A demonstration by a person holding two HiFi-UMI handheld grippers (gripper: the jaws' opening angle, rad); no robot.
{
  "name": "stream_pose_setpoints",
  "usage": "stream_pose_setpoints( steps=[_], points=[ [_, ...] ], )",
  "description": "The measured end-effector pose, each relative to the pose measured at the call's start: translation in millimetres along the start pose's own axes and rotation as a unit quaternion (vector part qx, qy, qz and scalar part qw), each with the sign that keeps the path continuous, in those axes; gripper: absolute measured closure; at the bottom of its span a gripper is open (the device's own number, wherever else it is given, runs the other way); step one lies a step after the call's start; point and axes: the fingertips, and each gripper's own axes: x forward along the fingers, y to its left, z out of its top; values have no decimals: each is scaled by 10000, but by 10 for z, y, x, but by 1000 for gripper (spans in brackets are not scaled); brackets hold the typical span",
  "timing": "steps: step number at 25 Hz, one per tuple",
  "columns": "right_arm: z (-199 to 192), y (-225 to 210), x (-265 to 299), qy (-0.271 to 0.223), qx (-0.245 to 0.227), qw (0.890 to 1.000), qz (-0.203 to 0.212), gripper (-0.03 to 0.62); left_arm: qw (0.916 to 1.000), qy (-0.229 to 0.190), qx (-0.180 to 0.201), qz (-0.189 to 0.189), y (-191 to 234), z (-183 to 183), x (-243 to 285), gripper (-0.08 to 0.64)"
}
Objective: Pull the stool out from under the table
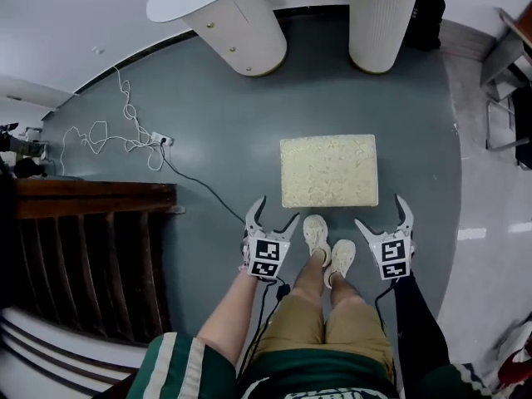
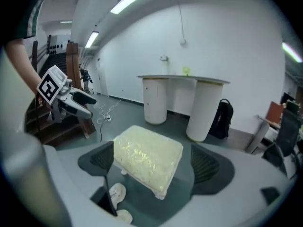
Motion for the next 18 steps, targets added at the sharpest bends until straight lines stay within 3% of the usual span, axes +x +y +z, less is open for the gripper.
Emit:
stream_pose_setpoints(
  steps=[8, 13, 18],
  points=[
    [1569, -1, -1138, -989, -223, 9947, 173, 75, 9908, -1348, 16, 91, -108, 2014, -1204, 153],
    [2445, -139, -1695, -1688, -472, 9844, 133, 77, 9795, -1976, 36, 397, -115, 2840, -1869, 155],
    [3287, -108, -2141, -2401, -797, 9674, 119, 78, 9653, -2528, 169, 638, -2, 3482, -2400, 155]
  ],
)
